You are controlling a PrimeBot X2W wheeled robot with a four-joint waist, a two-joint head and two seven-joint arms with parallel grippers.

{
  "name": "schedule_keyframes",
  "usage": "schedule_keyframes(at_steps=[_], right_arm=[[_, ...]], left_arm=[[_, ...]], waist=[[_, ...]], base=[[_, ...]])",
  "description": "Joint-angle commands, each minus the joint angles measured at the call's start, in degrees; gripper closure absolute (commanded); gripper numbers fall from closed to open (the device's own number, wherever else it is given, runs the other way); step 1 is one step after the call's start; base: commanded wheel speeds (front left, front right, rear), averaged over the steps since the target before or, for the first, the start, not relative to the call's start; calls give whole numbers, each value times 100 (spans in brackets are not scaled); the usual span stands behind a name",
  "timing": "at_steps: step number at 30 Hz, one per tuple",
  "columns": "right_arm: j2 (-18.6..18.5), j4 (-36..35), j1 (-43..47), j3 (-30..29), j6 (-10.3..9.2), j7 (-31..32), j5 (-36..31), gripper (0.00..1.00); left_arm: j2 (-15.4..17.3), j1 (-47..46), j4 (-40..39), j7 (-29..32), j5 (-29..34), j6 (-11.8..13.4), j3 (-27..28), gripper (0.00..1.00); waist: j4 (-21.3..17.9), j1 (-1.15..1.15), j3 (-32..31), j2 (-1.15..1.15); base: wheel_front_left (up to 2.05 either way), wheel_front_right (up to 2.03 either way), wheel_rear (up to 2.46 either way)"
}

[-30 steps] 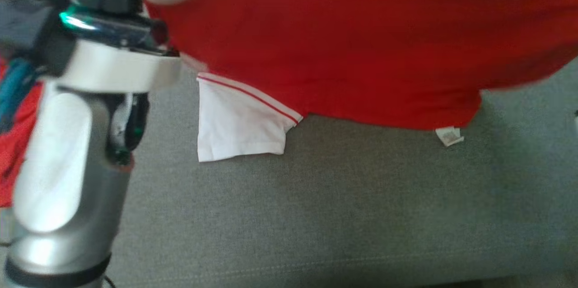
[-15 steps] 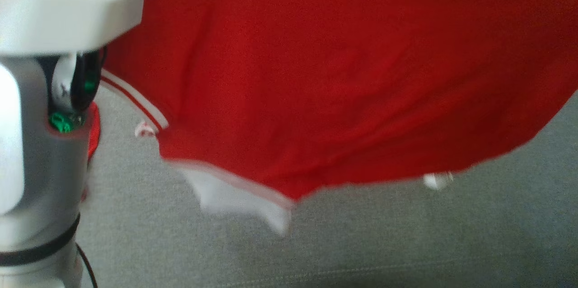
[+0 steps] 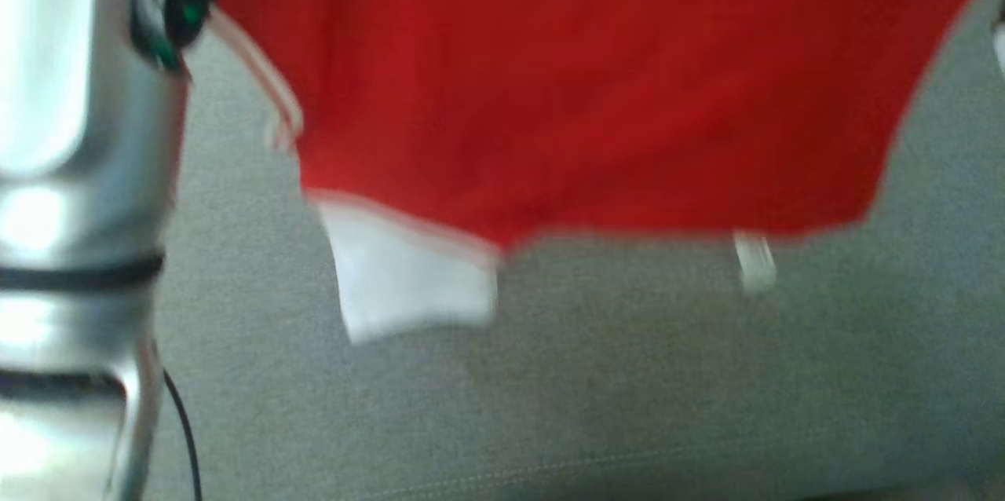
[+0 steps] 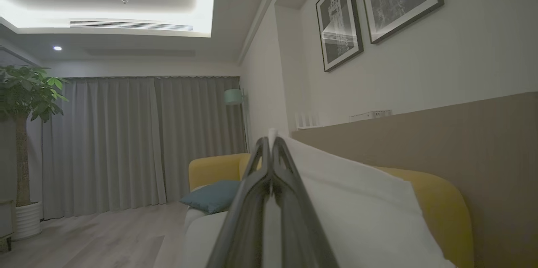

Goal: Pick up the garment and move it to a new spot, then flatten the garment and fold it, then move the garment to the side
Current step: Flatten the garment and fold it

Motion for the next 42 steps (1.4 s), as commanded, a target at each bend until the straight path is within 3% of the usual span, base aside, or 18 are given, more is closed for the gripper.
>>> schedule_keyframes(at_steps=[1, 8, 12, 18, 24, 30, 35, 42], right_arm=[[92, 196, -624, 207, 22, -215, 41, 100], [479, 2175, -2288, 972, 22, -1450, 37, 100], [607, 2997, -2794, 1457, 22, -1996, 32, 100], [880, 4576, -3233, 2222, 22, -2460, 329, 100], [1052, 5255, -3372, 2883, 22, -2723, 710, 100], [925, 5139, -2830, 3568, 22, -2962, 1143, 100], [591, 4667, -1844, 3847, 22, -3031, 1477, 100], [201, 3772, -145, 3584, 22, -3037, 1371, 100]], left_arm=[[187, -725, 240, -204, 13, -31, 252, 100], [101, -1900, 2083, -523, 165, -43, 202, 100], [-55, -2132, 2780, -560, 167, -25, 144, 100], [-441, -1953, 3962, -623, -76, -2, 172, 100], [-574, -1640, 4487, -684, -313, -63, 290, 100], [-487, -1016, 4056, -691, -243, 4, 407, 100], [-435, 97, 3147, -692, -208, 19, 643, 100], [-354, 2438, 1348, -692, -75, 108, 960, 100]], waist=[[-101, 0, 114, 0], [-148, 0, 466, 0], [-78, 0, 725, 0], [52, 0, 1223, 0], [43, 0, 1582, 0], [8, 0, 1538, 0], [68, 0, 1239, 0], [120, 0, 762, 0]], base=[[0, 0, 0], [0, 0, 0], [0, 0, 0], [0, 0, 0], [0, 0, 0], [0, 0, 0], [0, 0, 0], [0, 0, 0]])
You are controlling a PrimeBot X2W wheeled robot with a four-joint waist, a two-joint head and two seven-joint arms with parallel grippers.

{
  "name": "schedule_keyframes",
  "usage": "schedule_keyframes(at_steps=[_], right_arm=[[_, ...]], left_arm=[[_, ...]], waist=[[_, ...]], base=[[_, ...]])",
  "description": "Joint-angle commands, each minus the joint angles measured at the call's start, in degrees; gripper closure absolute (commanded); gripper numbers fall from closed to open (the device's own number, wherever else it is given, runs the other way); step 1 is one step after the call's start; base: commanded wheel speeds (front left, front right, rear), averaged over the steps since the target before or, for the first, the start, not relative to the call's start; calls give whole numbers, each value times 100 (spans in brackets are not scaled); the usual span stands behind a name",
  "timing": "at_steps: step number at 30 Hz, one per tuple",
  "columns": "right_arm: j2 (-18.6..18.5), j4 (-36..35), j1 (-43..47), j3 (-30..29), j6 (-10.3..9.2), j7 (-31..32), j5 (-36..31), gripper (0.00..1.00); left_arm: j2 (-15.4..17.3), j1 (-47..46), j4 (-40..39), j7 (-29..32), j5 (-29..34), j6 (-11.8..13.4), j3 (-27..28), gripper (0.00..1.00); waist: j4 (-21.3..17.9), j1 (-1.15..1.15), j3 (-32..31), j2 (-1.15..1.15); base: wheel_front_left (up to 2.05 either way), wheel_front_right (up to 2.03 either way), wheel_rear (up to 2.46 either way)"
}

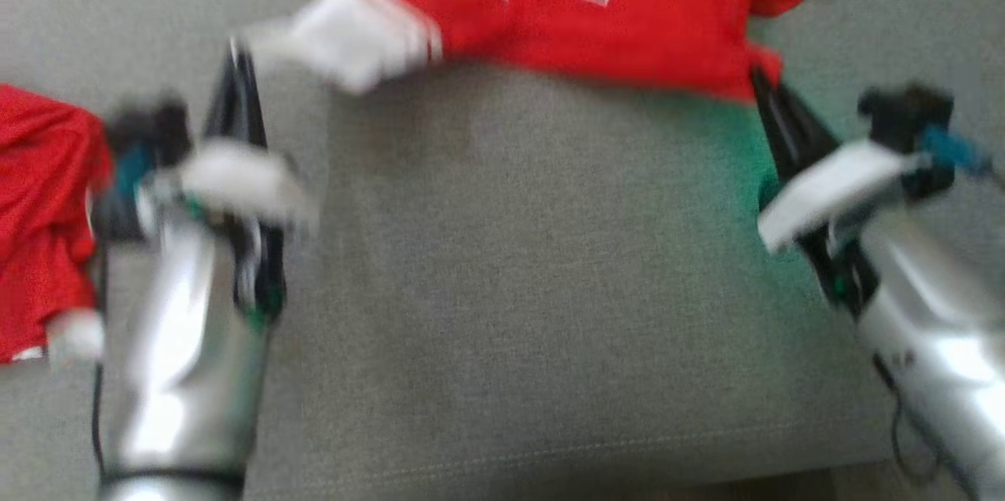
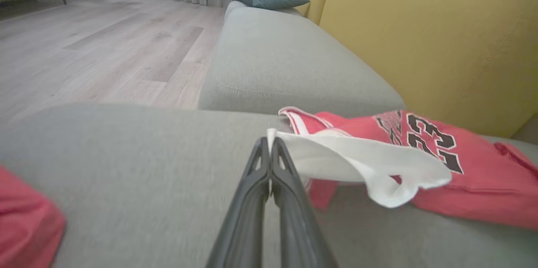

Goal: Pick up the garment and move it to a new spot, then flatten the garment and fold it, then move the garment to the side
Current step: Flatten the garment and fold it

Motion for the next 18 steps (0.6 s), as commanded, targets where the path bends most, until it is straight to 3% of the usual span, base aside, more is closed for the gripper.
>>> schedule_keyframes(at_steps=[1, 7, 12, 18], right_arm=[[-120, -269, 392, -143, 22, -77, -102, 100], [-130, -666, 1750, -594, 22, 8, -351, 100], [-101, -1117, 2544, -1091, 22, 338, -535, 100], [47, -2108, 3734, -1980, 22, 1177, -1004, 100]], left_arm=[[245, 422, -594, -69, 71, 42, 232, 100], [275, 2240, -1854, 87, 120, 206, 169, 100], [322, 3274, -2895, 660, 123, 446, 132, 100], [373, 4510, -4471, 1736, 83, 743, 8, 100]], waist=[[52, 0, -251, 0], [155, 0, -697, 0], [176, 0, -910, 0], [184, 0, -1107, 0]], base=[[0, 0, 0], [0, 0, 0], [0, 0, 0], [0, 0, 0]])
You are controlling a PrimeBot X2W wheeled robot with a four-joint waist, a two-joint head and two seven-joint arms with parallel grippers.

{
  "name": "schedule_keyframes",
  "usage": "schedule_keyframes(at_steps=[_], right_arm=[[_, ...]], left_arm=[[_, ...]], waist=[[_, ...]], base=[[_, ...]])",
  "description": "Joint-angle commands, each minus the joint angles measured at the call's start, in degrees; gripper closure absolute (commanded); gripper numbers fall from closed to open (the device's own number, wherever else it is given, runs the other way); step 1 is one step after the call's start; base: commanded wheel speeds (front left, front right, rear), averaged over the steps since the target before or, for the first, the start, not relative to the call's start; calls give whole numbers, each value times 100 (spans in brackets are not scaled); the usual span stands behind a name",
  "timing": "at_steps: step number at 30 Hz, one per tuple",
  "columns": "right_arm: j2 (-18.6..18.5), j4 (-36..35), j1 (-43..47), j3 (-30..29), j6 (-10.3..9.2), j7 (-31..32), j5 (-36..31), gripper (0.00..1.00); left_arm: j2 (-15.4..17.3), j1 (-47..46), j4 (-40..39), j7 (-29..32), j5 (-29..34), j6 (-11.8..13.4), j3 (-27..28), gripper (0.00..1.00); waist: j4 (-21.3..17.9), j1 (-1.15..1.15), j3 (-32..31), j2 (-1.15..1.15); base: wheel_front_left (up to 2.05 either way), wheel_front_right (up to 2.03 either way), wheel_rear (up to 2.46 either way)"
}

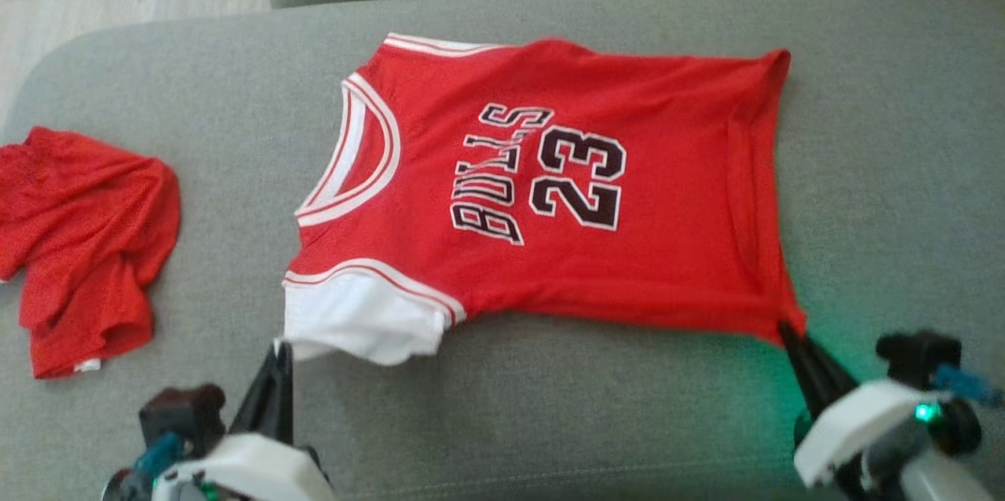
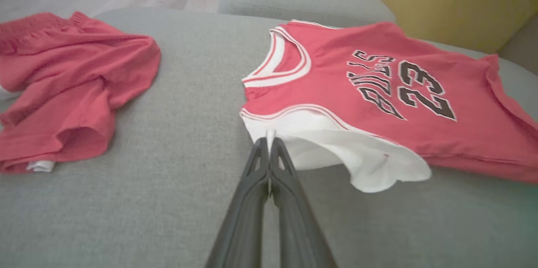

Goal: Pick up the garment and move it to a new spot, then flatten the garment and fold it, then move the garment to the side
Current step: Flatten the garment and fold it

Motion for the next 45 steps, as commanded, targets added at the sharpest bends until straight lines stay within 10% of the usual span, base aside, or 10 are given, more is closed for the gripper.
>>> schedule_keyframes(at_steps=[1, 11, 25, 26, 27, 28, 45], right_arm=[[-23, -284, 98, -26, 22, 97, -99, 100], [473, -1601, 793, -1008, 22, 1667, -592, 100], [579, -1431, -822, -1221, 22, 2563, -387, 100], [579, -1391, -898, -1178, 22, 2488, -378, 64], [592, -1353, -958, -1154, 22, 2383, -372, 4], [607, -1303, -990, -1127, 22, 2286, -371, 0], [703, -2073, -410, -1187, 22, -396, -1626, 0]], left_arm=[[84, -152, -338, 72, 3, 60, 174, 100], [384, -490, -754, 522, -26, -74, 196, 100], [585, -3590, 1668, 438, -192, -929, 27, 100], [546, -3719, 1880, 402, -237, -969, 22, 99], [517, -3833, 2059, 306, -255, -990, 29, 30], [503, -3927, 2236, 191, -244, -1025, 10, 0], [216, -3073, 1783, -1838, 409, -44, 164, 0]], waist=[[-4, 0, -22, 0], [-98, 0, 164, 0], [-405, 0, 982, 0], [-413, 0, 1028, 0], [-427, 0, 1063, 0], [-434, 0, 1086, 0], [-381, 0, 910, 0]], base=[[0, 0, 0], [0, 0, 0], [0, 0, 0], [0, 0, 0], [0, 0, 0], [0, 0, 0], [0, 0, 0]])
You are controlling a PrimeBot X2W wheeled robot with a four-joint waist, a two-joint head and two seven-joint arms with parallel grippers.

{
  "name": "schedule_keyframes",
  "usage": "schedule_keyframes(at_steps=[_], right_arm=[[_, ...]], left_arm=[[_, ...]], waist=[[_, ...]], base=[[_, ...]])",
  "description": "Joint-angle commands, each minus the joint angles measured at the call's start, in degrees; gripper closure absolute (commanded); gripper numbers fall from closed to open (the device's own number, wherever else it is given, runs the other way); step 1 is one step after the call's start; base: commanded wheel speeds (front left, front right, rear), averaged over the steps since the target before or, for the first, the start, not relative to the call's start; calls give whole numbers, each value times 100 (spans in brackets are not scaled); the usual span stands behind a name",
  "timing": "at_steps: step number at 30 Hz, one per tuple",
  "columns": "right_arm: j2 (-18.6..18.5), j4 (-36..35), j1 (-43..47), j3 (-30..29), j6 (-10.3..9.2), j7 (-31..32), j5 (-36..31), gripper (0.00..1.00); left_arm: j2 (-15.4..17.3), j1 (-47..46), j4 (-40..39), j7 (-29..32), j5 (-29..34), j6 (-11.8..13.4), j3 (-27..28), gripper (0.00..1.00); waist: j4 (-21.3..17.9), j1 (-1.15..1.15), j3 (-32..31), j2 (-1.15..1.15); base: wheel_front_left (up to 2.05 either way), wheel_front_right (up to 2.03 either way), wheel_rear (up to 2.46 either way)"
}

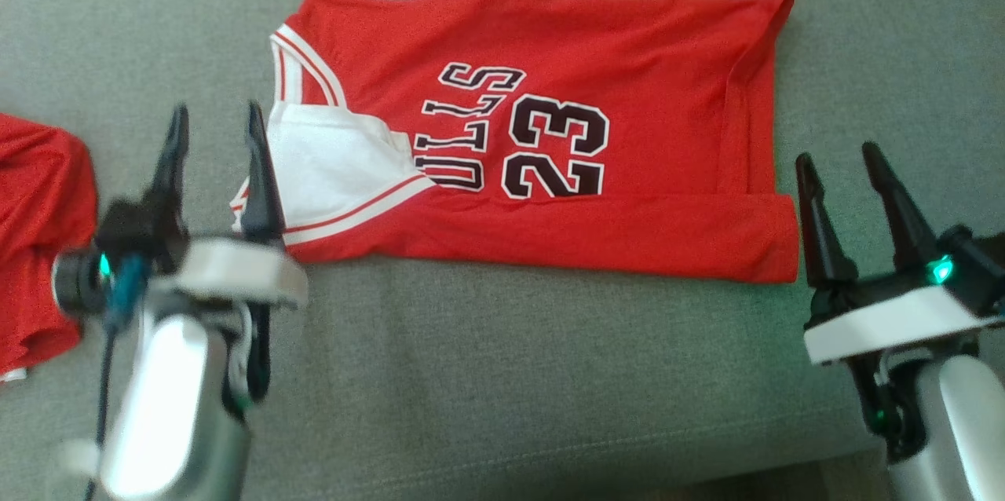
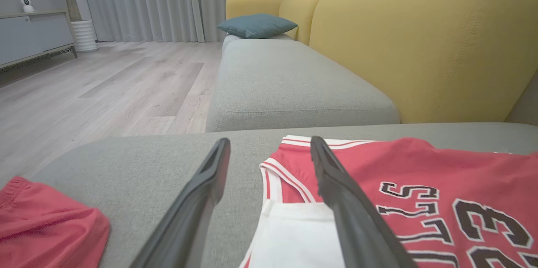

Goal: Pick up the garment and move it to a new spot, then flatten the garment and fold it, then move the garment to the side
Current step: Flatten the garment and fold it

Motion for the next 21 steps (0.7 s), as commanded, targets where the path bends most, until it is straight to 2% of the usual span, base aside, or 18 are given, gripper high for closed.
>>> schedule_keyframes(at_steps=[1, 5, 10, 21], right_arm=[[-17, -264, 60, 89, 22, -50, -41, 0], [98, -436, 343, 112, 22, -7, -113, 0], [244, -572, 662, 70, 22, 108, -147, 0], [309, -688, 757, -31, 22, 260, -186, 0]], left_arm=[[70, 79, -328, -54, 68, 63, 194, 0], [30, 723, -784, -71, 159, 234, 191, 0], [-30, 1301, -1097, -75, 191, 322, 98, 0], [-23, 1510, -1073, -69, 96, 371, 106, 0]], waist=[[29, 0, -83, 0], [86, 0, -261, 0], [153, 0, -384, 0], [157, 0, -449, 0]], base=[[0, 0, 0], [0, 0, 0], [0, 0, 0], [0, 0, 0]])
